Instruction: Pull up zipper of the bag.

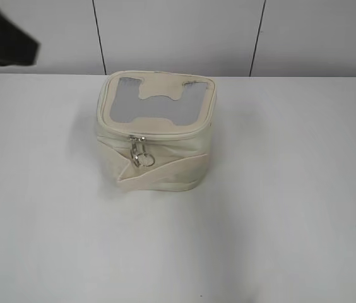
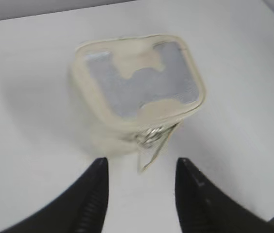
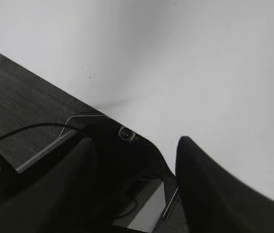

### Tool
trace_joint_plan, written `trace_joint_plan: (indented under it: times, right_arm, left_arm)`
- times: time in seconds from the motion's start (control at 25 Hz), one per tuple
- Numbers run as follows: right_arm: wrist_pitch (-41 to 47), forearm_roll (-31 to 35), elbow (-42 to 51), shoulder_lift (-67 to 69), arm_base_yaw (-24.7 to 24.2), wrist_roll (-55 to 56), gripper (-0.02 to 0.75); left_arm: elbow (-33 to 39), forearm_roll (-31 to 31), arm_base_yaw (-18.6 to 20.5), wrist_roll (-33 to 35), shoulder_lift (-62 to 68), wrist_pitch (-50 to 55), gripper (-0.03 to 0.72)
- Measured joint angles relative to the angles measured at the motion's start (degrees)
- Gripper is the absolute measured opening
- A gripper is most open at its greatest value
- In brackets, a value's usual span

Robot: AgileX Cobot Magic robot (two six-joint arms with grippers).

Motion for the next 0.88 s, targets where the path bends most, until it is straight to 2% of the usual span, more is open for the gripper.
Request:
trace_joint_plan:
  times: [0.12,0.28,0.4,0.56,0.68,0.88]
  right_arm:
    - [1.4,-1.4,2.4,-9.2,-0.2,4.5,0.424]
    - [4.6,-4.1,5.7,-18.9,-0.2,9.6,0.424]
    - [8.8,-8.3,6.5,-27.3,-0.2,11.4,0.424]
    - [10.6,-13.3,7.5,-37.3,-0.2,12.1,0.424]
    - [9.8,-15.7,9.1,-44.9,-0.2,12.1,0.424]
    - [5.5,-17.0,10.8,-52.7,-0.2,12.1,0.424]
  left_arm:
    - [6.3,17.1,0.0,-14.9,-15.9,6.1,0.354]
    - [11.5,25.7,0.0,-22.2,-35.9,18.3,0.354]
    - [14.5,27.9,0.0,-23.7,-49.1,24.3,0.354]
    - [19.5,28.7,0.0,-23.9,-62.8,25.8,0.354]
    - [23.2,28.5,0.0,-23.3,-62.4,24.6,0.354]
    - [25.6,25.4,0.0,-18.9,-62.0,16.8,0.354]
